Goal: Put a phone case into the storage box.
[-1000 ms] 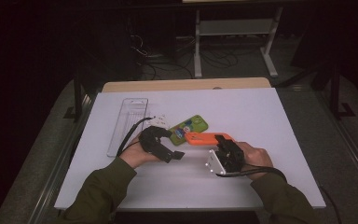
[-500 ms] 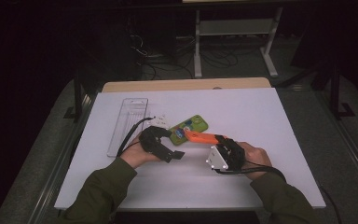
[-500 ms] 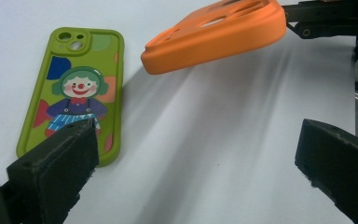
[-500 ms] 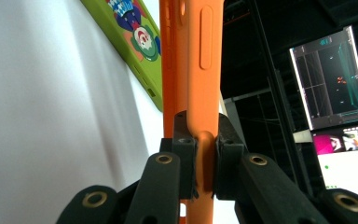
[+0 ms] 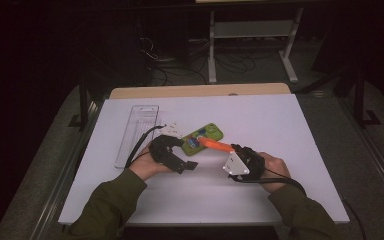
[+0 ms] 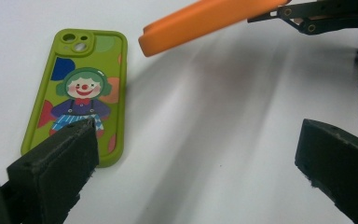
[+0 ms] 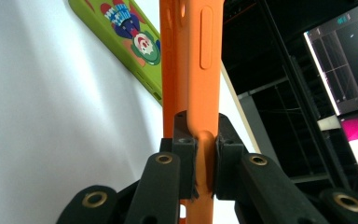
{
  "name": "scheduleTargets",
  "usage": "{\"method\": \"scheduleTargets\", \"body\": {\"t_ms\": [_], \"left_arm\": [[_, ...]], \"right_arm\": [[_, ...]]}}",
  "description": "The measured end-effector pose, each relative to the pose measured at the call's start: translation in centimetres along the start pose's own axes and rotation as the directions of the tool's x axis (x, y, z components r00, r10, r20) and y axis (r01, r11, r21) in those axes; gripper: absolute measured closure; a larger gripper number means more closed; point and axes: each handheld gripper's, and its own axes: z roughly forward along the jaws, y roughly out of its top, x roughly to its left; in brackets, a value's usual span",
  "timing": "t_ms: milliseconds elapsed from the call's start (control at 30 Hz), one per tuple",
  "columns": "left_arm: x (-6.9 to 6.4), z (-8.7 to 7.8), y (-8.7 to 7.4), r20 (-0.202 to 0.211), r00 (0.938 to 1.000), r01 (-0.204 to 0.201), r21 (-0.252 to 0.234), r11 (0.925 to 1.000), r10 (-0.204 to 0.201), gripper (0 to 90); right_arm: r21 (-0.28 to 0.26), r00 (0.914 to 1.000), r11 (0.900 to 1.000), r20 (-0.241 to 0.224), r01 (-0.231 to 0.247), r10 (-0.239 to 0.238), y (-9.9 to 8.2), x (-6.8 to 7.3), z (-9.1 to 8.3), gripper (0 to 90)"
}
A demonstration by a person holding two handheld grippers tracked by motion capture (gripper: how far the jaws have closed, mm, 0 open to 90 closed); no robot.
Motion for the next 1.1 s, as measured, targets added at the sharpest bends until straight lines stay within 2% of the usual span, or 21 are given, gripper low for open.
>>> {"method": "scheduleTargets", "body": {"t_ms": [33, 100, 133, 300, 333, 400, 433, 467, 500, 533, 667, 700, 767, 800, 833, 867, 900, 933, 1067, 1100], "left_arm": [[-0.1, 0.0, 0.0, 0.005, 0.9998, 0.019, 0.001, 0.9998, -0.019, 0.0], [0.0, 0.0, 0.0, -0.002, 0.9999, 0.017, -0.002, 0.9999, -0.017, 0.0], [0.0, 0.0, 0.0, -0.004, 1.0, 0.007, -0.002, 1.0, -0.007, 0.0], [0.0, 0.0, 0.0, -0.001, 0.9995, 0.031, -0.012, 0.9994, -0.031, 0.0], [0.1, -0.1, 0.0, -0.011, 0.9998, 0.018, -0.018, 0.9997, -0.018, 0.0], [0.0, -0.1, 0.0, -0.014, 0.9995, 0.029, -0.025, 0.9992, -0.03, 0.0], [0.0, -0.1, 0.0, -0.013, 0.9992, 0.036, -0.028, 0.9989, -0.037, 0.0], [0.0, -0.2, 0.0, -0.011, 0.9993, 0.035, -0.029, 0.9989, -0.036, 0.0], [0.0, -0.2, 0.0, -0.013, 0.9993, 0.035, -0.032, 0.9989, -0.036, 0.0], [0.1, -0.2, 0.1, -0.02, 0.9993, 0.032, -0.039, 0.9987, -0.032, 0.0], [0.1, -0.3, 0.1, -0.022, 0.9984, 0.051, -0.056, 0.9971, -0.053, 0.0], [0.2, -0.3, 0.1, -0.021, 0.9981, 0.056, -0.061, 0.9966, -0.058, 0.0], [0.3, -0.3, 0.2, -0.026, 0.9979, 0.057, -0.073, 0.9957, -0.059, 0.0], [0.2, -0.3, 0.3, -0.028, 0.9975, 0.063, -0.08, 0.9949, -0.065, 0.0], [0.2, -0.3, 0.3, -0.025, 0.9968, 0.074, -0.085, 0.9936, -0.076, 0.0], [0.3, -0.3, 0.4, -0.034, 0.997, 0.065, -0.098, 0.9931, -0.069, 0.0], [0.2, -0.3, 0.4, -0.035, 0.9957, 0.082, -0.11, 0.9906, -0.086, 0.0], [0.2, -0.4, 0.5, -0.038, 0.9956, 0.08, -0.118, 0.9898, -0.085, 0.0], [0.3, -0.4, 0.8, -0.035, 0.9936, 0.101, -0.154, 0.983, -0.107, 0.0], [0.3, -0.3, 0.8, -0.034, 0.9926, 0.11, -0.161, 0.9808, -0.117, 0.0]], "right_arm": [[0.006, 1.0, 1.0, -0.008, 0.003, -0.003, -0.1, -0.2, 0.0, 81.3], [0.008, 0.9991, 0.9994, -0.025, -0.034, 0.034, -0.1, -0.4, 0.0, 81.3], [0.007, 0.9956, 0.996, -0.03, -0.089, 0.089, -0.1, -0.3, 0.1, 81.3], [0.011, 0.9835, 0.9853, -0.061, -0.17, 0.171, -0.4, -1.1, 0.3, 81.3], [0.013, 0.9794, 0.9819, -0.07, -0.189, 0.189, -0.4, -1.2, 0.3, 81.3], [0.016, 0.9637, 0.9677, -0.088, -0.252, 0.252, -0.5, -1.3, 0.4, 81.3], [0.021, 0.9588, 0.9632, -0.093, -0.268, 0.269, -0.5, -1.3, 0.5, 81.3], [0.018, 0.9499, 0.9554, -0.103, -0.295, 0.295, -0.6, -1.5, 0.6, 81.4], [0.024, 0.9326, 0.9397, -0.116, -0.341, 0.342, -0.6, -1.5, 0.6, 81.3], [0.022, 0.9241, 0.9317, -0.121, -0.363, 0.363, -0.6, -1.6, 0.6, 81.4], [0.034, 0.8725, 0.8852, -0.155, -0.464, 0.463, -0.8, -2.0, 0.8, 81.4], [0.04, 0.8526, 0.8676, -0.168, -0.496, 0.495, -0.8, -2.1, 0.8, 81.4], [0.049, 0.8286, 0.8477, -0.188, -0.528, 0.527, -0.9, -2.3, 1.0, 81.5], [0.055, 0.8078, 0.8296, -0.2, -0.556, 0.554, -0.9, -2.3, 1.0, 81.5], [0.054, 0.7934, 0.8174, -0.212, -0.574, 0.571, -0.9, -2.3, 1.1, 81.5], [0.058, 0.782, 0.8071, -0.216, -0.587, 0.585, -0.9, -2.3, 1.1, 81.4], [0.068, 0.7704, 0.7978, -0.223, -0.599, 0.597, -0.8, -2.3, 1.1, 81.4], [0.067, 0.7607, 0.7897, -0.23, -0.61, 0.607, -0.8, -2.2, 1.2, 81.5], [0.07, 0.742, 0.7736, -0.24, -0.63, 0.626, -0.5, -2.1, 1.2, 81.5], [0.066, 0.7352, 0.767, -0.243, -0.638, 0.633, -0.4, -2.1, 1.3, 81.5]]}}
